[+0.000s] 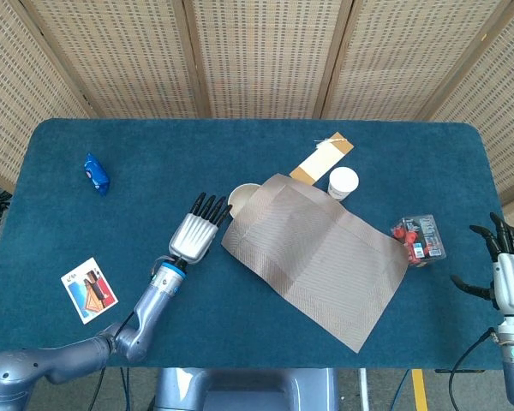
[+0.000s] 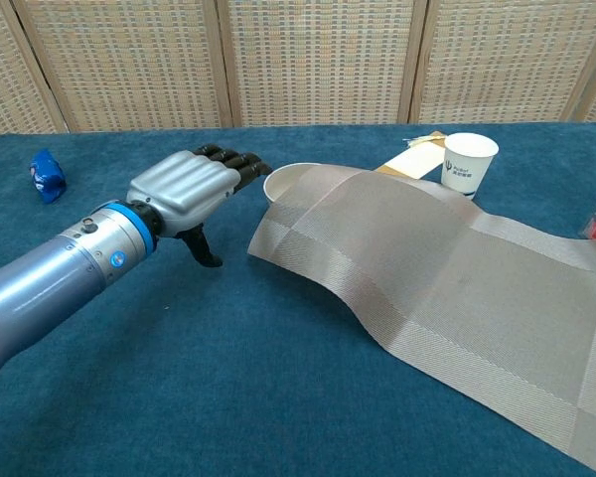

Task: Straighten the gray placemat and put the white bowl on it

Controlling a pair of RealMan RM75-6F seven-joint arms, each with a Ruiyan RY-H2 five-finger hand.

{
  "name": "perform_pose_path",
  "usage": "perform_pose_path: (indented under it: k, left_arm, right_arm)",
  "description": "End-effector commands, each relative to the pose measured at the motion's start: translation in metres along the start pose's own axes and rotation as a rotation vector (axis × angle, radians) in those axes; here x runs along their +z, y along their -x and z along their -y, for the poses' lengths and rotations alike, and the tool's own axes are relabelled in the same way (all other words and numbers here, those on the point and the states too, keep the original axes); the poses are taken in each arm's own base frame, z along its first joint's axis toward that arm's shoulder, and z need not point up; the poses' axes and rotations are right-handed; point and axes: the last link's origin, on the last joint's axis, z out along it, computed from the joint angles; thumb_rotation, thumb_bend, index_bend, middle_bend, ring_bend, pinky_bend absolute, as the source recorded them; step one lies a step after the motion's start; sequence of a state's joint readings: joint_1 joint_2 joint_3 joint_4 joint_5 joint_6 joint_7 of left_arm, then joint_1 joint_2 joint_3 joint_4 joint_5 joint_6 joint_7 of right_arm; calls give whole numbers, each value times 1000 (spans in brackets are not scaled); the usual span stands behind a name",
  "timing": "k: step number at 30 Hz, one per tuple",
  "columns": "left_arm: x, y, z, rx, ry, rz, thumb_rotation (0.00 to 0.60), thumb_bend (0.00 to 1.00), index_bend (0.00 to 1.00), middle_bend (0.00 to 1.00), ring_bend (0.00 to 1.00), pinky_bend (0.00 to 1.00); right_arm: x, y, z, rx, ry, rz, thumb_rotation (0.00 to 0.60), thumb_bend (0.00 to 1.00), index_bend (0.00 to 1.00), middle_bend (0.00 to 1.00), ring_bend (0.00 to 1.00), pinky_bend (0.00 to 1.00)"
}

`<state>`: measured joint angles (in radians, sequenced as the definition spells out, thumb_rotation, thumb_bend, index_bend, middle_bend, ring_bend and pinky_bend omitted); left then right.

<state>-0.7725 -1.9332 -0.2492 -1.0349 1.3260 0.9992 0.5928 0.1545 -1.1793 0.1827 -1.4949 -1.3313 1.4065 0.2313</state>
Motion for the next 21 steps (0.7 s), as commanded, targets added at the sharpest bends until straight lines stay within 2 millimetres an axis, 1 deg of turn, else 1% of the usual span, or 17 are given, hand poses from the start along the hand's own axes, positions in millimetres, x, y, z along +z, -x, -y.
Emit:
perform_pose_path:
  k: [1, 8, 10, 14, 16, 21]
  left_arm:
    - [6, 3, -14, -7, 26, -5, 600, 0, 0, 0, 0, 0]
    - [13, 6, -32, -29, 37, -17, 600, 13, 0, 0, 0, 0]
    - [14, 7, -35, -28, 41, -23, 600, 53, 0, 0, 0, 0]
    - [17, 8, -39, -24, 50, -36, 600, 183, 11, 0, 0, 0]
    - [17, 7, -41, -33, 53, -49, 600, 239, 37, 0, 0, 0]
    - [18, 6, -45, -50, 65, -107, 600, 351, 162, 0, 0, 0]
  right_arm:
    - [1, -1, 0, 7, 1, -4, 600, 159, 225, 0, 0, 0]
    - [0, -4, 0, 14, -1, -16, 600, 160, 233, 0, 0, 0]
    - [0, -4, 0, 13, -3, -16, 600, 160, 233, 0, 0, 0]
    - [0, -3, 1, 18, -3, -10, 600, 160, 234, 0, 0, 0]
    - [-1, -2, 1, 20, 0, -7, 600, 160, 234, 0, 0, 0]
    - [-2, -2, 2, 37, 1, 4, 600, 160, 234, 0, 0, 0]
